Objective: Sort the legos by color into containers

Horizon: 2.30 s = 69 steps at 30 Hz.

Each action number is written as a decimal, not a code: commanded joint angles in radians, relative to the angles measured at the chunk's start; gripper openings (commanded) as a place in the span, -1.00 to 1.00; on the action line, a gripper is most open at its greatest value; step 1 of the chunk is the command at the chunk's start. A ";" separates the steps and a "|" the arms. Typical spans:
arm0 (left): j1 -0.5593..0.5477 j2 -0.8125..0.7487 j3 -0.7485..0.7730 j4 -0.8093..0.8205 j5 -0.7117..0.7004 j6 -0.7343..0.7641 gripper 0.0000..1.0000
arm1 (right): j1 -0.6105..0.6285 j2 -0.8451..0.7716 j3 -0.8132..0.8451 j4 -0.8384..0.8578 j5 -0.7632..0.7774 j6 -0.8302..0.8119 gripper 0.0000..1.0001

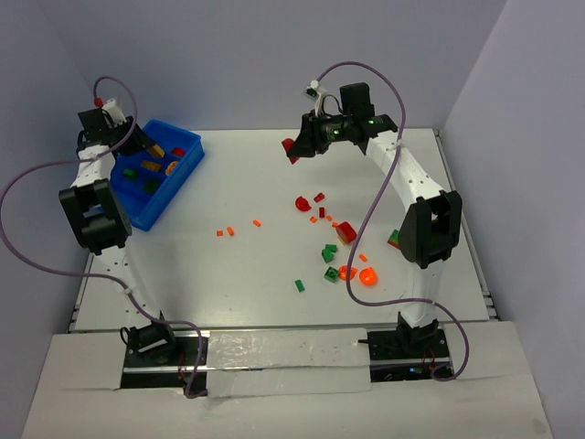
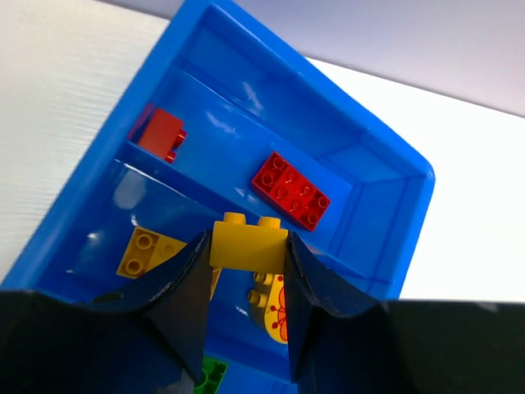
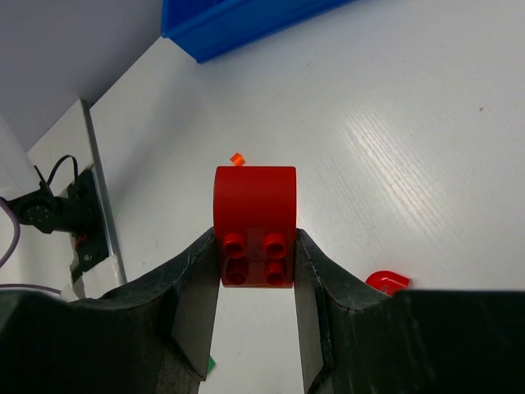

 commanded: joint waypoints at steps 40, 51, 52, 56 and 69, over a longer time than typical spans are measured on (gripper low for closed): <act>-0.322 -0.549 -0.311 0.190 0.766 -0.296 0.51 | 0.187 -0.048 0.043 0.217 0.072 -0.123 -1.00; -0.381 -0.638 -0.451 0.386 0.946 -0.200 0.54 | 0.190 -0.019 0.086 0.217 -0.156 -0.013 -1.00; -0.383 -0.638 -0.445 0.362 0.946 -0.178 0.53 | 0.190 -0.020 0.083 0.218 -0.168 -0.006 -1.00; -0.389 -0.650 -0.449 0.361 0.947 -0.101 0.53 | 0.192 -0.018 0.072 0.231 -0.207 0.027 -1.00; -0.444 -0.649 -0.464 0.483 0.949 -0.159 0.53 | 0.192 -0.022 0.045 0.294 -0.244 0.120 -1.00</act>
